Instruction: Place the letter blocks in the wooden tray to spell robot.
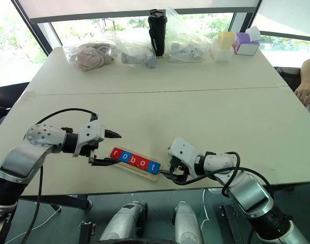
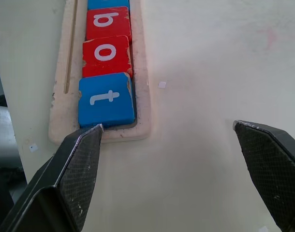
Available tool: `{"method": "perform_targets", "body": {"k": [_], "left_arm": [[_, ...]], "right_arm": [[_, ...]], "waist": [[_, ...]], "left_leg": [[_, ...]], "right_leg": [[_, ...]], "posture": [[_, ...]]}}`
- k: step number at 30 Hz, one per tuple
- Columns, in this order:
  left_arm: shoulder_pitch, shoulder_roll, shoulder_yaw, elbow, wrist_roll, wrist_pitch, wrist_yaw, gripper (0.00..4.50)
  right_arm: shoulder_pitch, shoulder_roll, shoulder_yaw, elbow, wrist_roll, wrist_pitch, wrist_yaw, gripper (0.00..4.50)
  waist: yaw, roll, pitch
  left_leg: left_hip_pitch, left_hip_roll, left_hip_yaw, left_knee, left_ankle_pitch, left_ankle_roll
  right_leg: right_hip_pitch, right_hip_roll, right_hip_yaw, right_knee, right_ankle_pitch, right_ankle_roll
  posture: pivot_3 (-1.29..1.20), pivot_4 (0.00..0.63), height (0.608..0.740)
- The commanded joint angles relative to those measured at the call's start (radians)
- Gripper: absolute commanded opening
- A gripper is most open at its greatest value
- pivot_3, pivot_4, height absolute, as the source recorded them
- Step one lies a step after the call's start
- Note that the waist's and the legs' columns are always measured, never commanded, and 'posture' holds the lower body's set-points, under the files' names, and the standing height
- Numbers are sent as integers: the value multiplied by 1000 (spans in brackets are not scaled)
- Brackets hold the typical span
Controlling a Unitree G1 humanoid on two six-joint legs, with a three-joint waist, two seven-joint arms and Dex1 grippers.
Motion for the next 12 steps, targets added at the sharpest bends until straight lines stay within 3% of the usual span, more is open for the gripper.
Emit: {"method": "perform_targets", "body": {"k": [1, 5, 9, 12], "left_arm": [[12, 28, 46, -19, -30, 11, -19, 4500], [26, 41, 75, -18, -58, 42, -26, 4500], [144, 75, 267, -86, -205, 220, 18, 4500], [269, 130, 350, -170, -261, 295, 3, 4500]], "right_arm": [[16, -50, -114, -82, 55, 9, 37, 4442], [17, -47, -219, -113, 134, 49, 37, 4442], [147, 8, -511, -205, 413, 186, 46, 4442], [259, -25, -564, -252, 485, 231, 65, 4442]], "waist": [[0, 0, 0], [-3, 0, 0], [-2, 0, 0], [-2, 0, 0]], "left_leg": [[0, 0, 0, 0, 0, 0], [0, 1, 0, 0, 0, 0], [0, 1, -1, -1, 0, 0], [0, 1, -1, -2, -1, 1]], "right_leg": [[0, 0, 0, 0, 0, 0], [0, 0, 0, 0, 0, 0], [0, 0, 0, 0, 0, 0], [0, 0, 0, 0, -1, 2]], "posture": [[0, 150, 740], [0, 150, 740], [0, 150, 740], [0, 150, 740]]}}
